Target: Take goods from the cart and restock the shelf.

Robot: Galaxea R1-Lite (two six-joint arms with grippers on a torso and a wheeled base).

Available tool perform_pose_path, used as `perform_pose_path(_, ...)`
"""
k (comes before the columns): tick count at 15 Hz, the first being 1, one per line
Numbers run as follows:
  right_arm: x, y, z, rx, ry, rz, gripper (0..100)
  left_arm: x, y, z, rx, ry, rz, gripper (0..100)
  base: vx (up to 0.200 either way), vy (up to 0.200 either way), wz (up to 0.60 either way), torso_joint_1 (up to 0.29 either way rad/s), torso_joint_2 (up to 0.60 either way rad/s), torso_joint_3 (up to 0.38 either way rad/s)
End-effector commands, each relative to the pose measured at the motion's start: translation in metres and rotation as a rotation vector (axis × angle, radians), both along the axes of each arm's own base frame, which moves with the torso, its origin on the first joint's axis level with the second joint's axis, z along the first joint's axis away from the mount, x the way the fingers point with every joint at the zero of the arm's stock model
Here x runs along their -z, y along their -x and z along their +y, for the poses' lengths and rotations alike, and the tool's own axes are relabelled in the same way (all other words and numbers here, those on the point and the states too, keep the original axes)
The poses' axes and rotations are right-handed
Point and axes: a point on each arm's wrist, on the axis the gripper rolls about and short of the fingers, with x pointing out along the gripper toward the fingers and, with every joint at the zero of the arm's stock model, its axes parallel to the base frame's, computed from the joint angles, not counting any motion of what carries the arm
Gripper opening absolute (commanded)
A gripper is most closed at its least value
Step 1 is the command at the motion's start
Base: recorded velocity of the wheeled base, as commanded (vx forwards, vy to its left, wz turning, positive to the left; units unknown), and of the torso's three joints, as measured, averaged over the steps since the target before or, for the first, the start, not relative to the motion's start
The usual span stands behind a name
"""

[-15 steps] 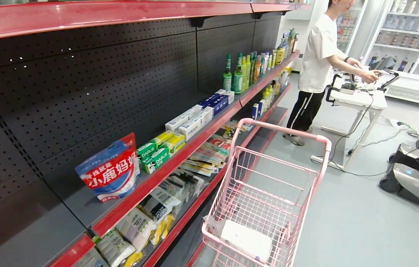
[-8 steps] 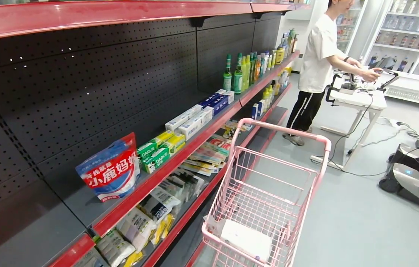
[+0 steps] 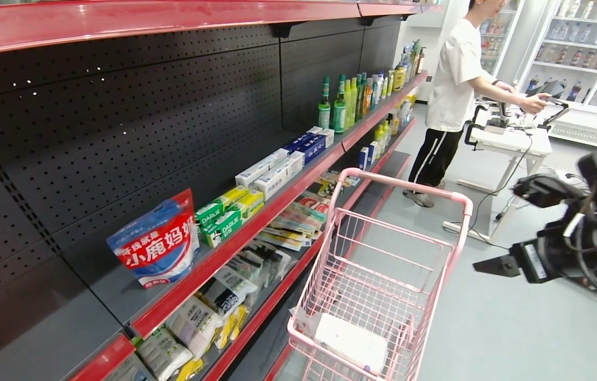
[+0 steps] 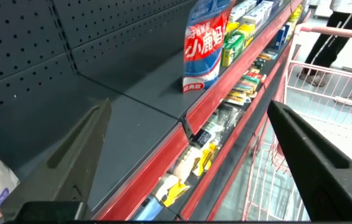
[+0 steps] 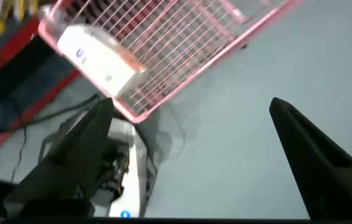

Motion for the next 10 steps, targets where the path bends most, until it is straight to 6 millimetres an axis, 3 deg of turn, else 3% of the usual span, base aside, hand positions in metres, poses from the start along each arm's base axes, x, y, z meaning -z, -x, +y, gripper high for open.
perform_pose_path(1, 0.057, -0.039, 0.039, -0.187, 0.024, 0.222, 100, 0.000, 0.000, 0.000, 0.000, -0.001, 0.001, 100, 0.000, 0.000, 0.00, 0.000, 0.00, 0.000)
perform_pose_path(4, 0.094, -0.054, 0.066, -0.359, 0.086, 0.316, 100, 0.000, 0.000, 0.000, -0.001, 0.000, 0.001, 100, 0.000, 0.000, 0.00, 0.000, 0.00, 0.000)
perform_pose_path(10, 0.131, -0.088, 0.094, -0.543, 0.166, 0.332, 100, 0.000, 0.000, 0.000, -0.001, 0.000, 0.001, 100, 0.000, 0.000, 0.00, 0.000, 0.00, 0.000)
